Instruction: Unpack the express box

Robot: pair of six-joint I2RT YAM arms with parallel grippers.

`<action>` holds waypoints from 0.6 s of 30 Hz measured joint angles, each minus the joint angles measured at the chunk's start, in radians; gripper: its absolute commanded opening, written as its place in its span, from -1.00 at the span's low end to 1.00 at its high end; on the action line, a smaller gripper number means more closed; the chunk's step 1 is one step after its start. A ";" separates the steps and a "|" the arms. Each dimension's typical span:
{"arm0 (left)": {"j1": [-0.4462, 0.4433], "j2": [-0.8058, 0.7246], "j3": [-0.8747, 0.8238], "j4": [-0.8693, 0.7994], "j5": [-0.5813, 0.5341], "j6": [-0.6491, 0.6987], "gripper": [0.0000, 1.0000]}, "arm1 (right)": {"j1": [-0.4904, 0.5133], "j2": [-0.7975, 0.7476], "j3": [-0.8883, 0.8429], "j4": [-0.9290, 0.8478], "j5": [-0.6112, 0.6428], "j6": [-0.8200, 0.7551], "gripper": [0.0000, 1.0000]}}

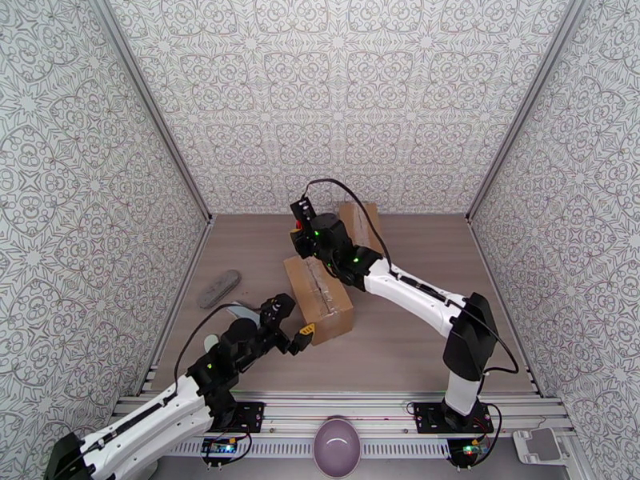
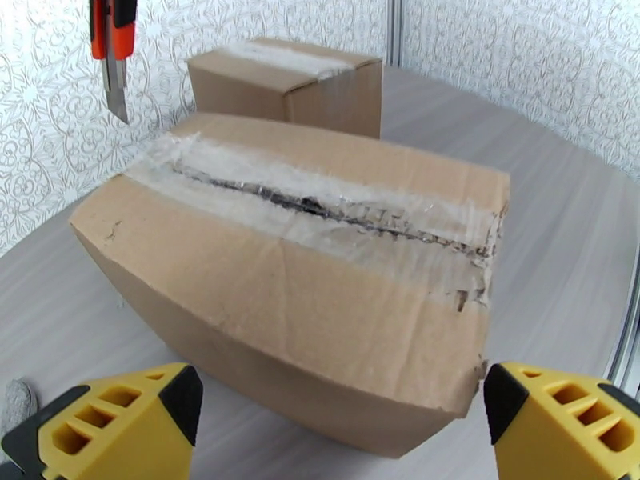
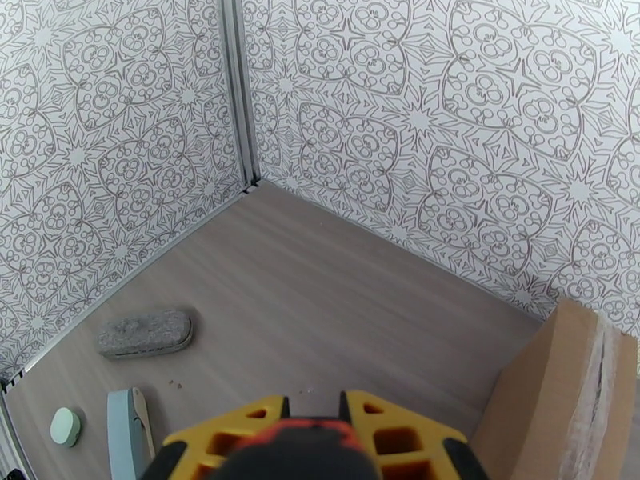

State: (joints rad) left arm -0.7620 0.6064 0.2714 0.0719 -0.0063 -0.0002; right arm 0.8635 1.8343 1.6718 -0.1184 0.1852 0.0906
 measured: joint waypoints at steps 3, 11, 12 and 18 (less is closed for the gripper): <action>0.000 -0.001 -0.011 0.011 0.013 0.000 0.98 | 0.001 0.008 0.000 0.014 0.012 -0.012 -1.00; 0.000 0.026 -0.015 0.050 0.037 -0.018 0.98 | 0.001 0.090 0.011 0.029 0.031 -0.035 -1.00; 0.000 0.026 -0.018 0.057 0.037 -0.023 0.98 | 0.001 0.095 0.018 0.030 0.038 -0.039 -1.00; 0.000 0.030 -0.046 0.079 0.037 -0.045 0.99 | 0.001 0.096 0.026 0.035 0.066 -0.040 -1.00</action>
State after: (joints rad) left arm -0.7620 0.6361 0.2256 0.1513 0.0303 -0.0452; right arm 0.8642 1.9305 1.6978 -0.0837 0.2512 0.0502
